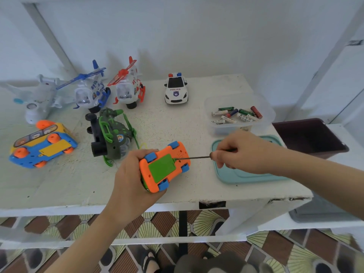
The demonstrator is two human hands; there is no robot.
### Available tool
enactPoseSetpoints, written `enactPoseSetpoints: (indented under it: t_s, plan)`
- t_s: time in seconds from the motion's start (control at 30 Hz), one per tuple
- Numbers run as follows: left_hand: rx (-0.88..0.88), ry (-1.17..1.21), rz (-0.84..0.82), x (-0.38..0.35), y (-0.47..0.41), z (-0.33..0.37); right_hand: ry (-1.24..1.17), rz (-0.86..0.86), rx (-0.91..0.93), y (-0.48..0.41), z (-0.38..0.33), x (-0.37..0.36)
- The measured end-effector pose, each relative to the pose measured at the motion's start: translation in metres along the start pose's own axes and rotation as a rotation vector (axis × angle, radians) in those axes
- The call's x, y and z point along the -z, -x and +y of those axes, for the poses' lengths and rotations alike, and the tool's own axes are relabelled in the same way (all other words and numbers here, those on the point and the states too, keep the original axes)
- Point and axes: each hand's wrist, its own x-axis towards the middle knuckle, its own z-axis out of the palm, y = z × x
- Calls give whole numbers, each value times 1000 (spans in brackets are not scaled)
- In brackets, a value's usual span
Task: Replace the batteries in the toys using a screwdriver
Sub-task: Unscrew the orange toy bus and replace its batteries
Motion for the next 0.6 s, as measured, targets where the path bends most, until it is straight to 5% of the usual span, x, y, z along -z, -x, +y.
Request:
enactPoseSetpoints:
  t_s: [0.2, 0.3, 0.47, 0.6]
  plan:
    - [46, 92, 26, -1, 0, -5, -946, -447, -527, 2, 6, -9]
    - [39, 98, 11, 1, 0, -5, -1245, -530, -608, 7, 6, -15]
    - [76, 109, -35, 4, -5, -12, -850, -311, -370, 12, 2, -18]
    - [76, 56, -36, 8, -8, -4, -56, 197, 106, 12, 8, -15]
